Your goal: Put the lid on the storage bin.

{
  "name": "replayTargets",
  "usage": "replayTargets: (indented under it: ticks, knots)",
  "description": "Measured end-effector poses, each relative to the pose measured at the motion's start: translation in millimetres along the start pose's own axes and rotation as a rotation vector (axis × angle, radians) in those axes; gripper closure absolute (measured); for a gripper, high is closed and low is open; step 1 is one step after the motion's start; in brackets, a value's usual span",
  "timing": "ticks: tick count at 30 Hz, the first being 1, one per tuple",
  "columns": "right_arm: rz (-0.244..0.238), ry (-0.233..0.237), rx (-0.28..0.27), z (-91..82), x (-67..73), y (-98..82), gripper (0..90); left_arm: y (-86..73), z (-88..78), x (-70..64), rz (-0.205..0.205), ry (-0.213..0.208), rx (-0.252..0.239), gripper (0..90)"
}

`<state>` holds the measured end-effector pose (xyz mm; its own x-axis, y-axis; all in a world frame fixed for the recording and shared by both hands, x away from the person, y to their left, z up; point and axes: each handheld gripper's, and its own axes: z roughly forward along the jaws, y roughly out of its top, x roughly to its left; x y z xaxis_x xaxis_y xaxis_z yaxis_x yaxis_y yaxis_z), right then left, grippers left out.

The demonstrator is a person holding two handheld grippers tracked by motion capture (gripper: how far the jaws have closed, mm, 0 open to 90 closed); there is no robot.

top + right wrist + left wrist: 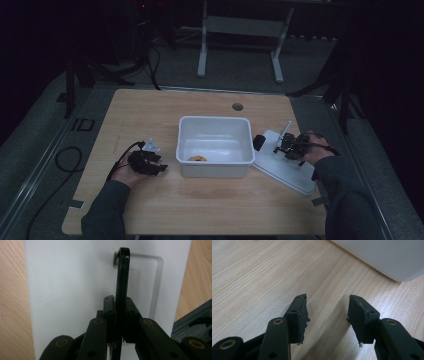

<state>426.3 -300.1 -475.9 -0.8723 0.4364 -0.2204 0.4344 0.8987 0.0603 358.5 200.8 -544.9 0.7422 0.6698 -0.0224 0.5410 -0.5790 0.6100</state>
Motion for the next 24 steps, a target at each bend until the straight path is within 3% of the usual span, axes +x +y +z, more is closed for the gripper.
replayTargets:
  ticks: [24]
  knots:
    - [-0.062, -0.016, -0.010, -10.2, 1.3, -4.7, 84.2, -0.4, 0.0, 0.1, 0.000, -0.002, -0.003, 49.6]
